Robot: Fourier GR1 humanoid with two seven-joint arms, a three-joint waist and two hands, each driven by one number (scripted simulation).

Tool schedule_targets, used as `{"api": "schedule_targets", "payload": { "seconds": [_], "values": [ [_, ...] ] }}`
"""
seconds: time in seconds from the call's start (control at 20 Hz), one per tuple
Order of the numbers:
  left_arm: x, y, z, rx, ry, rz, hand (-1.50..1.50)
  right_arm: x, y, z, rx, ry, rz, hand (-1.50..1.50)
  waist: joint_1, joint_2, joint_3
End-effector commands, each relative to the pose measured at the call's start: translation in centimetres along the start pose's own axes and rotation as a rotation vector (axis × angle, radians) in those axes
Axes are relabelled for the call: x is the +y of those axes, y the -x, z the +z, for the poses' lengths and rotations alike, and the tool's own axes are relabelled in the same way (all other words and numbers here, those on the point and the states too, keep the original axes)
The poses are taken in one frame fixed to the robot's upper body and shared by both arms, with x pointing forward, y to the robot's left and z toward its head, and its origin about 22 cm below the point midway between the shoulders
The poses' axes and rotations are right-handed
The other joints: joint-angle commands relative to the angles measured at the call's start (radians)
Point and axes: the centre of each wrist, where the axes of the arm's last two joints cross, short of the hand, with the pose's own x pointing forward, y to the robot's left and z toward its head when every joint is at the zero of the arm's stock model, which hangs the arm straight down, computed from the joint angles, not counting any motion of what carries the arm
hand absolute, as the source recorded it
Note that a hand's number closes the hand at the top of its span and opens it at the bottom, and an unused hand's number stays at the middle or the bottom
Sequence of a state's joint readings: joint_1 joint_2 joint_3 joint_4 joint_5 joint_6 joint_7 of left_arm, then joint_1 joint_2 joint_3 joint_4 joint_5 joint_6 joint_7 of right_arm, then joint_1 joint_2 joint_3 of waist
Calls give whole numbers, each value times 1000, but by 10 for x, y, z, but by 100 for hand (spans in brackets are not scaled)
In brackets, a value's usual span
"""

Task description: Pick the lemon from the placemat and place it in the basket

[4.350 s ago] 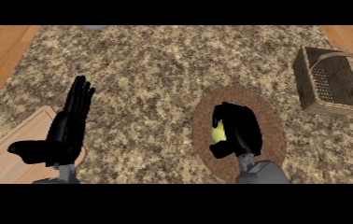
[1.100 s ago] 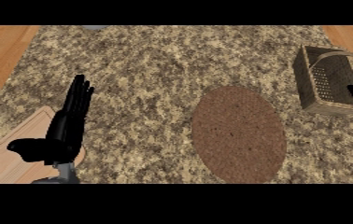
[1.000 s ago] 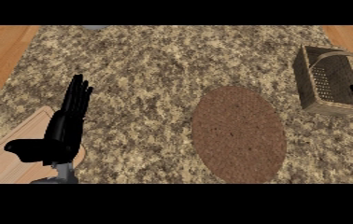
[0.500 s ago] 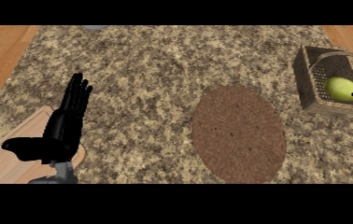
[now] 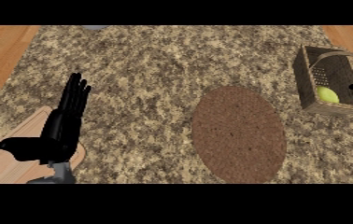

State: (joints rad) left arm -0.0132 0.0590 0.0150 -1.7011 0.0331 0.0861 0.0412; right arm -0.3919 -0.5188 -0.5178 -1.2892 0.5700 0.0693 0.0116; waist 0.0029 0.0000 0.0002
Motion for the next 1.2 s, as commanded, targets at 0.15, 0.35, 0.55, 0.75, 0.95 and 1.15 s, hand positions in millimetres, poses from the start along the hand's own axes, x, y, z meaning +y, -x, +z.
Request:
{"api": "schedule_targets", "payload": {
  "seconds": [0.15,0.35,0.55,0.75,0.95,1.15],
  "values": [
    [-3,7,-7,0,-17,10,0,-39,-23,-4,-40,191,-25,-150,-5,-1,-1],
    [-3,-2,-16,6,-18,-13,0,-79,-1,-7,20,250,-18,-150,-3,1,0],
    [4,-8,-10,5,-20,-15,0,-127,13,1,98,333,-100,-150,-8,0,0],
    [-22,0,1,-7,-6,-14,0,-155,36,26,90,349,-201,-150,-18,-4,0],
    [-3,8,7,-11,-17,-27,0,-191,64,45,30,319,-184,-150,-13,-2,0],
    [0,-3,14,2,6,8,0,-232,47,35,-14,272,-297,-150,-4,-2,0]
  ]
}}
